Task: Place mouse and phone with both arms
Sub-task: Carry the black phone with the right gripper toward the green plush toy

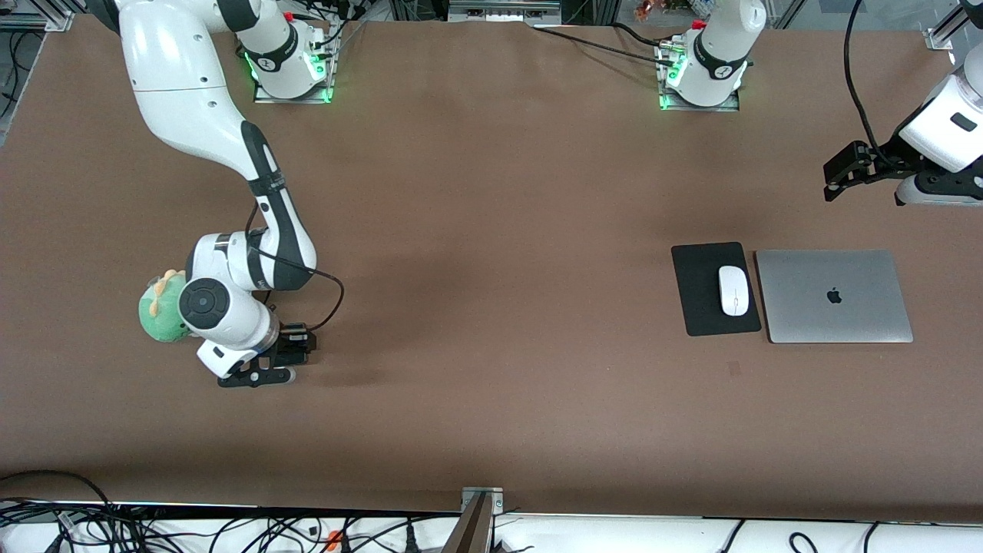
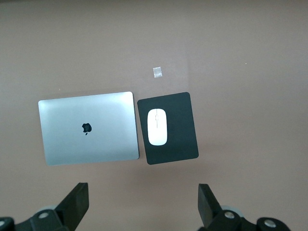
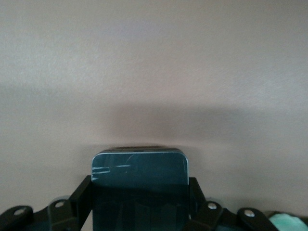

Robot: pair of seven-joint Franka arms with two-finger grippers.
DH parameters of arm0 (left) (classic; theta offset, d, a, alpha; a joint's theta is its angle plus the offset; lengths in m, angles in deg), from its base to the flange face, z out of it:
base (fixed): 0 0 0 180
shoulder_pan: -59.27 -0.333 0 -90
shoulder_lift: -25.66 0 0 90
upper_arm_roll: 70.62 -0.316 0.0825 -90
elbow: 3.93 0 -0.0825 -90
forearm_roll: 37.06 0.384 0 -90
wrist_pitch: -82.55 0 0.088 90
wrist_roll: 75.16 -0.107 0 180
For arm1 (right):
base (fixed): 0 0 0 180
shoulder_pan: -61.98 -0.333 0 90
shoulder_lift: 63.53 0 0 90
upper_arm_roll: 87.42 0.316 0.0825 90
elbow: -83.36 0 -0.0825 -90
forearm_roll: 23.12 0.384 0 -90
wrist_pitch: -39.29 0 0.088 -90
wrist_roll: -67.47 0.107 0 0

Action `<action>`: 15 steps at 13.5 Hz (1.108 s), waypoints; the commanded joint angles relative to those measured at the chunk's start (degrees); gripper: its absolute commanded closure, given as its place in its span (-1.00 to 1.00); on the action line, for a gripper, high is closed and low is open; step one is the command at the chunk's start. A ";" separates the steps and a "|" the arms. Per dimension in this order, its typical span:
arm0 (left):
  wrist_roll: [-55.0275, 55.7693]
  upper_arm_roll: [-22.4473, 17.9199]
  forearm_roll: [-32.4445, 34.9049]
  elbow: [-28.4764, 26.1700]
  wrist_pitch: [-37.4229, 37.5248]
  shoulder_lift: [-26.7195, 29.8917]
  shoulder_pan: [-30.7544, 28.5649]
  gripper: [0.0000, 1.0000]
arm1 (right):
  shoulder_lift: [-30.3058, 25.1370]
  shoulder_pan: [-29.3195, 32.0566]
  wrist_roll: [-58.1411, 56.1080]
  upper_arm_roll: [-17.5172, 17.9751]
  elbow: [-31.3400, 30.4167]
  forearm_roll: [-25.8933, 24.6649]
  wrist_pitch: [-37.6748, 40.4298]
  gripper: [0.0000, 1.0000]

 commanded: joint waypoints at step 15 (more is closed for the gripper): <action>0.42 0.26 0.93 1.93 1.57 -0.75 0.00 -1.00 | -11.07 -0.70 1.48 1.03 0.52 2.73 8.56 -1.00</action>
